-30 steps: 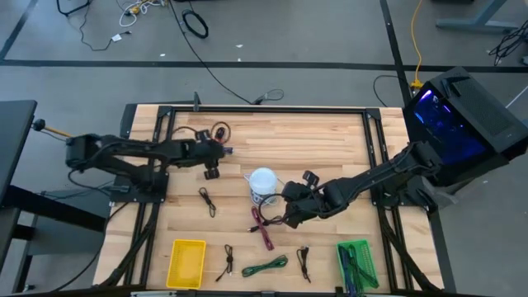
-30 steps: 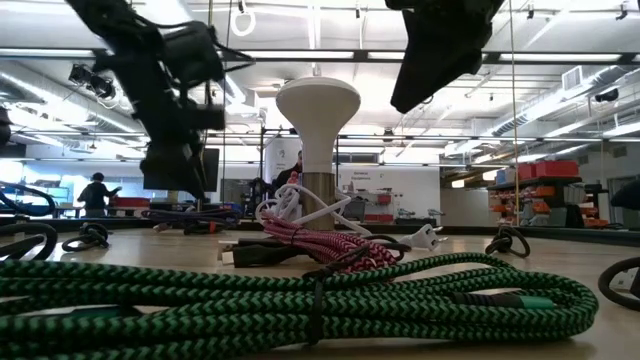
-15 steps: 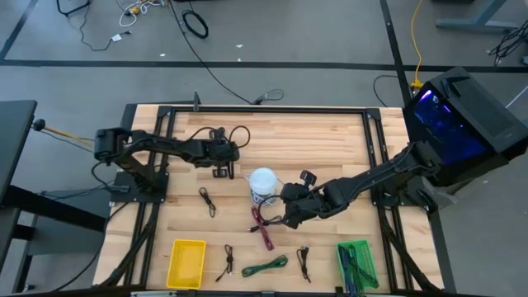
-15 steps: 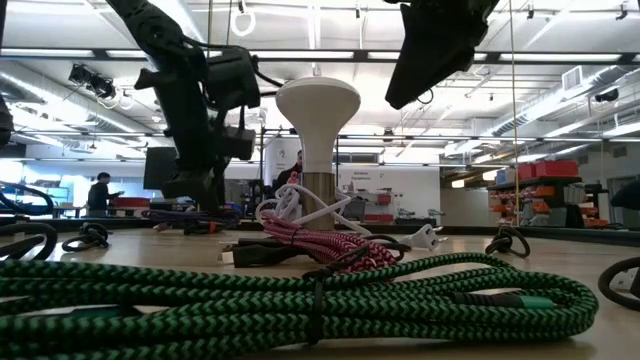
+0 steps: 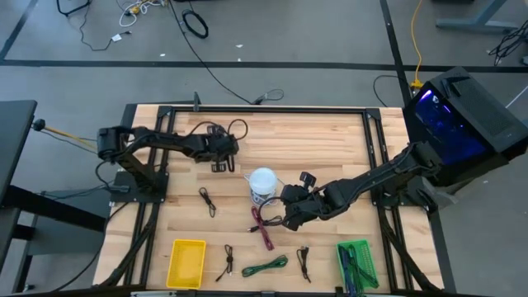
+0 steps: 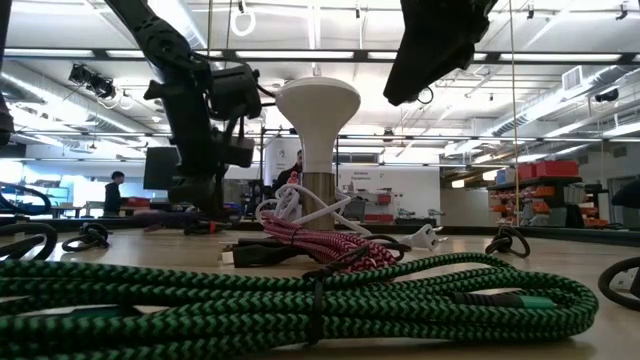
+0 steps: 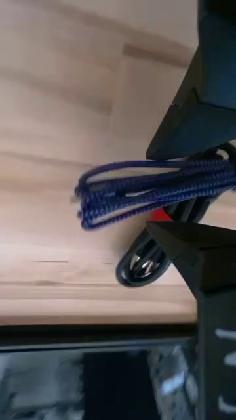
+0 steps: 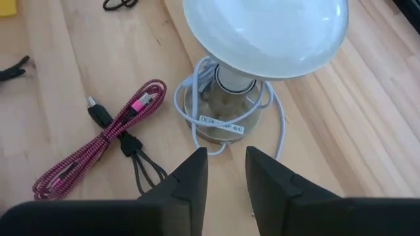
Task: Pick & Place USB Port
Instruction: Put the purple charger cable into the green bin
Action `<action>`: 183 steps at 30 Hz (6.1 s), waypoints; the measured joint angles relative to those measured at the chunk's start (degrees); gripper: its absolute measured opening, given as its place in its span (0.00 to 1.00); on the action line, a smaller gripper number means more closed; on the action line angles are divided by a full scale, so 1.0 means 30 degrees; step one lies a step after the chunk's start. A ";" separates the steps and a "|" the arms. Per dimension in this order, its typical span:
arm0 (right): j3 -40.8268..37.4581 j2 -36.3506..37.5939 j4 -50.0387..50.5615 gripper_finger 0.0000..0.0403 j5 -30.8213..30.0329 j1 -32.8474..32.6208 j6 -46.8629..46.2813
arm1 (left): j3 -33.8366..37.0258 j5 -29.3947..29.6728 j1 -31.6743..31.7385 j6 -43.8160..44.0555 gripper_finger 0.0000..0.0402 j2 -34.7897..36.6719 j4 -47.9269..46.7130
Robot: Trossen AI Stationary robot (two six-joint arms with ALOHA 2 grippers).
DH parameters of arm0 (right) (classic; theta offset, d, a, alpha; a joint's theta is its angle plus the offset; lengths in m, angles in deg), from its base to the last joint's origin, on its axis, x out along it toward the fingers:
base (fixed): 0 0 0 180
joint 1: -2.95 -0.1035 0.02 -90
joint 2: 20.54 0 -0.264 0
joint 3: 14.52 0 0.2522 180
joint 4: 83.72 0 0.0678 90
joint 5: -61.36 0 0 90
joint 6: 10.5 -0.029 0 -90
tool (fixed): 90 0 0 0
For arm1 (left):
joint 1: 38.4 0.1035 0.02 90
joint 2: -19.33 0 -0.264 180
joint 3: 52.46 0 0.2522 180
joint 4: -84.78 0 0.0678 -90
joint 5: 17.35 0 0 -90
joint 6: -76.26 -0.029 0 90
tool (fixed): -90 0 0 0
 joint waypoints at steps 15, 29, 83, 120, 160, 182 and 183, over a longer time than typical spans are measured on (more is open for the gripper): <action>0.0000 0.0000 -0.0064 0.26 0.0022 -0.0124 0.0015 | 0.0000 -0.3861 0.1301 0.1461 0.08 0.0000 0.0418; 0.0000 0.0000 -0.0058 0.26 0.0000 -0.0124 0.0015 | 0.0000 -0.4769 0.1305 0.4075 0.37 0.0007 0.0340; -0.1574 -0.0007 -0.1645 0.26 0.1949 -0.0364 0.0652 | -0.1466 -0.4184 0.3072 1.1610 0.54 -0.1093 -0.4453; -0.1586 0.0411 -0.3974 0.26 -0.0128 0.0785 0.2378 | -0.6193 -1.0642 0.2539 0.5797 0.05 0.7129 0.0360; -0.1588 0.2390 -1.7717 0.57 0.3024 0.4503 1.0972 | 0.3488 -1.3270 -0.4687 0.6204 0.05 0.7985 2.4674; -0.1574 0.2375 -1.7376 0.04 0.3031 0.4634 1.1961 | 0.1741 -1.2790 -0.5691 0.6515 0.21 0.5493 2.5873; -0.1574 0.2375 -1.7323 0.04 0.3002 0.4634 1.1962 | 0.1741 -1.2870 -0.5691 0.6524 0.23 0.5493 2.5863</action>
